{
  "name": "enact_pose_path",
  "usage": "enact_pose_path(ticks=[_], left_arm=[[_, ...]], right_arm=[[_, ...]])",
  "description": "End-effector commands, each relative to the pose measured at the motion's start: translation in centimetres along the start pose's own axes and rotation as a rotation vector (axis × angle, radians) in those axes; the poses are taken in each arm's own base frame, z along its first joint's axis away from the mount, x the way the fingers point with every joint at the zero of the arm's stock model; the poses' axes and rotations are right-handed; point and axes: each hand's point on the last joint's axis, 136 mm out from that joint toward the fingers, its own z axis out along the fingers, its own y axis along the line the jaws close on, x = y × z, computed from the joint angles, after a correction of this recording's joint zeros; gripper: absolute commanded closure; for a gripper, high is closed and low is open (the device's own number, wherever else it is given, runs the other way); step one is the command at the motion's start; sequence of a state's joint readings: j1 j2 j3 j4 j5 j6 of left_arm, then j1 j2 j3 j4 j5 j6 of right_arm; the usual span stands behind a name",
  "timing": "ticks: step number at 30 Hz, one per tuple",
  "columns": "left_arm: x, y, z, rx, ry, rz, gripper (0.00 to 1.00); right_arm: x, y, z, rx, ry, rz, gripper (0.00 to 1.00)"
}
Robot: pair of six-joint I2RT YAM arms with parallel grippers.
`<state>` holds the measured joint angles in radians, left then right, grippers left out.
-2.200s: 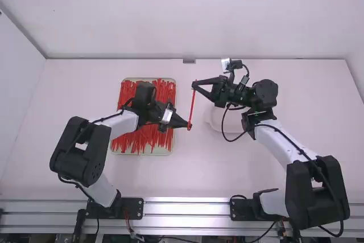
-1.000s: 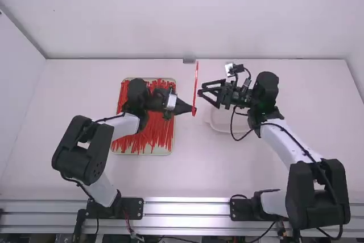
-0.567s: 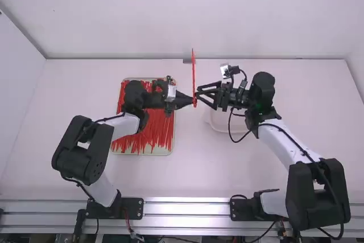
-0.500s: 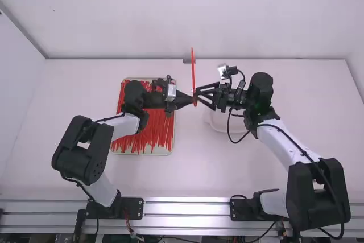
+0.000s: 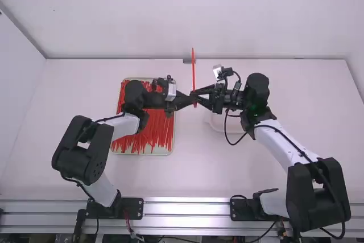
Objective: Fasten the cable tie
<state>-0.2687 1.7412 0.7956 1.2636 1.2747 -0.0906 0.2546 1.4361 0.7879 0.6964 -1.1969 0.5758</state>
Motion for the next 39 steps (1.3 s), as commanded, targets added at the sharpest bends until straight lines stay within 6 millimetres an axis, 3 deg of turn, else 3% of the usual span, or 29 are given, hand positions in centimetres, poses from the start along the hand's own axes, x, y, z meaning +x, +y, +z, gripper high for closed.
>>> enact_pose_path(ticks=[1, 10, 12, 13, 14, 21, 28, 34, 39], left_arm=[[0.2, -0.6, 0.2, 0.029, 0.002, -0.009, 0.98], [0.5, -0.4, 0.2, 0.02, 0.01, -0.041, 0.96], [0.7, -0.4, 0.2, 0.02, 0.013, -0.053, 0.81], [0.7, -0.4, 0.2, 0.02, 0.014, -0.053, 0.6], [0.7, -0.4, 0.2, 0.021, 0.014, -0.055, 0.01], [0.7, -0.4, 0.2, 0.019, 0.015, -0.059, 0.01], [0.8, 1.1, 0.2, -0.06, 0.015, -0.083, 0.01], [0.5, 2.8, 0.7, -0.062, 0.055, -0.126, 0.01], [0.7, 5.5, 1.1, -0.119, 0.146, -0.158, 0.01]], right_arm=[[-1.1, 1.1, 0.2, -0.013, -0.011, -0.041, 1.0], [-1.3, 0.8, 0.0, 0.0, -0.019, -0.038, 1.0], [-1.5, 0.4, -0.5, 0.015, -0.029, -0.042, 1.0], [-1.6, 0.3, -0.5, 0.016, -0.029, -0.042, 1.0], [-1.8, 0.0, -0.9, 0.028, -0.037, -0.046, 1.0], [-2.7, -1.7, -3.1, 0.096, -0.075, -0.065, 1.0], [-2.9, -4.1, -6.0, 0.188, -0.101, -0.051, 1.0], [-1.7, -6.5, -7.5, 0.293, -0.094, -0.013, 1.0], [-0.2, -8.6, -8.6, 0.403, -0.071, 0.028, 1.0]])
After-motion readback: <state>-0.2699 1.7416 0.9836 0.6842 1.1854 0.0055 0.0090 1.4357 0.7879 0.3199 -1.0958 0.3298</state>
